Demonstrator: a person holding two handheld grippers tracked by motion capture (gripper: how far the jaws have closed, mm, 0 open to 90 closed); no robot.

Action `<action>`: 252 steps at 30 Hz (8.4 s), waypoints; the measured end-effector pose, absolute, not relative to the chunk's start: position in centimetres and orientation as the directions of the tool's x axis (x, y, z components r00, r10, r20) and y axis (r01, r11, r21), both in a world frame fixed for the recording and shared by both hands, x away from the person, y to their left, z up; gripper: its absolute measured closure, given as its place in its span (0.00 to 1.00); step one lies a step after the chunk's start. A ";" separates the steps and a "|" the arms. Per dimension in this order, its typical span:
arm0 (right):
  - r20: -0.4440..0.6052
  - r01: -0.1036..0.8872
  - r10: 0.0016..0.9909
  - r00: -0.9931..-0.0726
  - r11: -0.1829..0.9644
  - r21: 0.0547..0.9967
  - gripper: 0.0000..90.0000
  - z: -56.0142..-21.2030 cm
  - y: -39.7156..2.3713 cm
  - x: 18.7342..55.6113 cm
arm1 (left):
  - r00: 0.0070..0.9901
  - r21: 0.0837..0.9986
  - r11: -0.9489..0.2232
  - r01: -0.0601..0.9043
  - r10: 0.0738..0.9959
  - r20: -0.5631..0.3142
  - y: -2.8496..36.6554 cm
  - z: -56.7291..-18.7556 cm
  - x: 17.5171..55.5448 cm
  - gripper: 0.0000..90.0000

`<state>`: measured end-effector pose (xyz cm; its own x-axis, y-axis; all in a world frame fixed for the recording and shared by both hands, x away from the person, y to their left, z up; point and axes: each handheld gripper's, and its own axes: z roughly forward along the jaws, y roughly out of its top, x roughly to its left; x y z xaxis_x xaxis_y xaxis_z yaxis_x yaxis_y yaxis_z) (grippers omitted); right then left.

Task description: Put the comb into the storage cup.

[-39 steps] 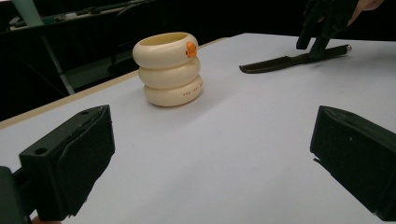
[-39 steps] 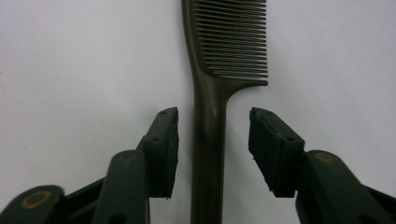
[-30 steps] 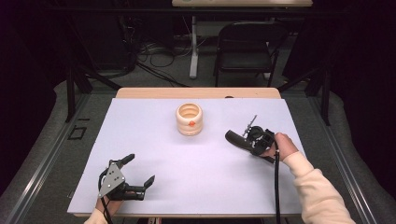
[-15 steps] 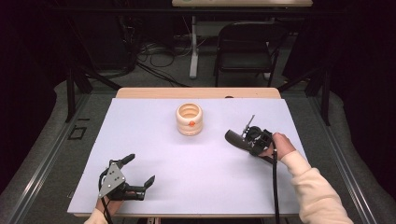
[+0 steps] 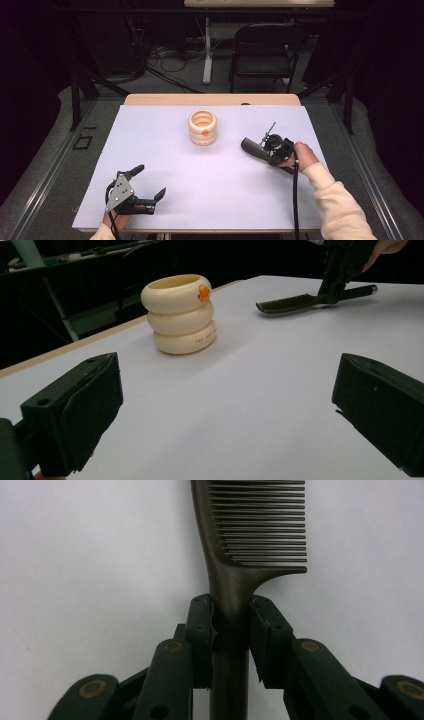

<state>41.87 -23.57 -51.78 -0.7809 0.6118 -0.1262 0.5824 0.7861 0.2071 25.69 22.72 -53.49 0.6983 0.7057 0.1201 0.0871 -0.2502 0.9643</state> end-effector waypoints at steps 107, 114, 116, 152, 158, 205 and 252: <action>0.025 0.513 0.659 -0.752 0.562 0.649 0.80 -48.7 -23.1 39.3 | 0.696 0.966 -0.242 0.088 0.709 0.114 22.8 -53.5 25.8 0.00; 0.013 0.490 0.649 -0.761 0.562 0.667 0.80 -48.6 -22.4 39.1 | 0.695 0.966 -0.243 0.088 0.709 0.115 22.8 -53.5 25.8 0.00; 0.012 0.487 0.648 -0.762 0.560 0.670 0.80 -48.5 -22.2 39.0 | 0.696 0.967 -0.242 0.084 0.709 0.117 22.8 -53.5 25.8 0.00; 0.026 0.436 0.650 -0.760 0.478 0.762 0.80 -47.9 -21.0 39.3 | 0.697 0.966 -0.245 0.084 0.707 0.119 22.7 -53.5 25.7 0.00; 0.023 0.424 0.643 -0.766 0.478 0.770 0.80 -47.8 -20.5 39.6 | 0.694 0.967 -0.241 0.087 0.711 0.115 22.8 -53.5 25.8 0.00; 0.030 0.380 0.632 -0.775 0.428 0.820 0.81 -46.1 -18.3 40.9 | 0.699 0.967 -0.242 0.083 0.706 0.117 22.7 -53.5 25.8 0.00; 0.033 0.326 0.612 -0.790 0.374 0.868 0.80 -43.6 -15.1 43.0 | 0.700 0.968 -0.237 0.085 0.706 0.112 22.7 -53.5 25.9 0.00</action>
<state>42.97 -15.07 -43.60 -0.7904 0.6117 0.0326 0.3255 0.3743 0.8683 25.93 22.65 -53.49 0.6998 0.7056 0.1115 0.0849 -0.2371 0.9678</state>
